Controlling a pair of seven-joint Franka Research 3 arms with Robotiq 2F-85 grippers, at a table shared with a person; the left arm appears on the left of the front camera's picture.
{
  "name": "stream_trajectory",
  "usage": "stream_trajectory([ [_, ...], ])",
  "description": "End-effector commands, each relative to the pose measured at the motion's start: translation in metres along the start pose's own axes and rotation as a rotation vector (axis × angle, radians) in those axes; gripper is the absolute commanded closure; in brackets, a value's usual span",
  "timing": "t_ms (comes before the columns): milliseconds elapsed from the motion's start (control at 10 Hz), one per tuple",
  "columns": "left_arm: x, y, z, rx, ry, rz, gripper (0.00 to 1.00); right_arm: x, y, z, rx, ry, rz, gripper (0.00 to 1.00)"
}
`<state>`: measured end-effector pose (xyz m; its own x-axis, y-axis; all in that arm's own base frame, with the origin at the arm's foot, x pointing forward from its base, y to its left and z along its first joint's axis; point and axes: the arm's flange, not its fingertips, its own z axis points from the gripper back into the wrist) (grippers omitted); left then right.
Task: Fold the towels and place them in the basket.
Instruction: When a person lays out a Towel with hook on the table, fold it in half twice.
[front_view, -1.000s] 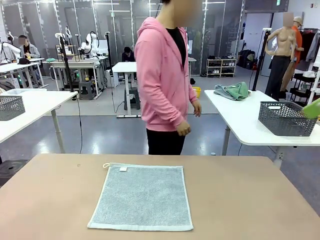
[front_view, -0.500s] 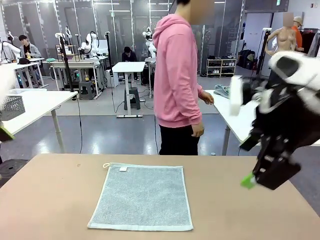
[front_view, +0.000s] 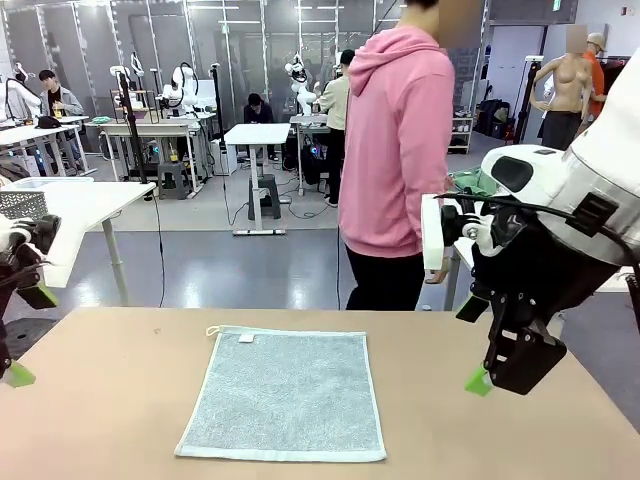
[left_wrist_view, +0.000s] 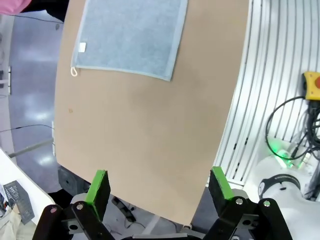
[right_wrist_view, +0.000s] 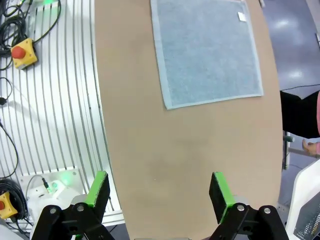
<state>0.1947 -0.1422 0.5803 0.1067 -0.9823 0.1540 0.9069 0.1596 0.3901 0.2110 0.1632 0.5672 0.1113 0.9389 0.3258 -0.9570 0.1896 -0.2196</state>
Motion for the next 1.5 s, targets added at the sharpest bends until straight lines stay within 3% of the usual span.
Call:
stream_trajectory([
  [0, 0.003, -0.002, 0.0, -0.007, -0.012, 0.001, 0.0, 0.003, 0.003, -0.002, 0.014, -0.006, 0.01, 0.0],
  [300, 0.002, -0.002, 0.0, -0.005, -0.008, -0.008, 0.0, 0.001, 0.001, 0.0, 0.002, 0.0, 0.003, 0.0],
  [500, 0.007, -0.003, -0.049, -0.129, -0.006, -0.068, 0.0, 0.012, 0.003, -0.06, 0.047, 0.068, 0.052, 0.0],
  [800, 0.018, -0.006, -0.105, -0.197, -0.017, -0.092, 0.0, 0.015, 0.01, -0.114, 0.14, 0.116, 0.081, 0.0],
  [900, 0.019, -0.008, -0.13, -0.227, -0.021, -0.083, 0.0, 0.011, 0.008, -0.13, 0.171, 0.089, 0.075, 0.0],
  [1400, 0.025, -0.014, -0.211, -0.263, -0.038, -0.103, 0.0, 0.009, 0.001, -0.202, 0.235, 0.118, 0.137, 0.0],
])
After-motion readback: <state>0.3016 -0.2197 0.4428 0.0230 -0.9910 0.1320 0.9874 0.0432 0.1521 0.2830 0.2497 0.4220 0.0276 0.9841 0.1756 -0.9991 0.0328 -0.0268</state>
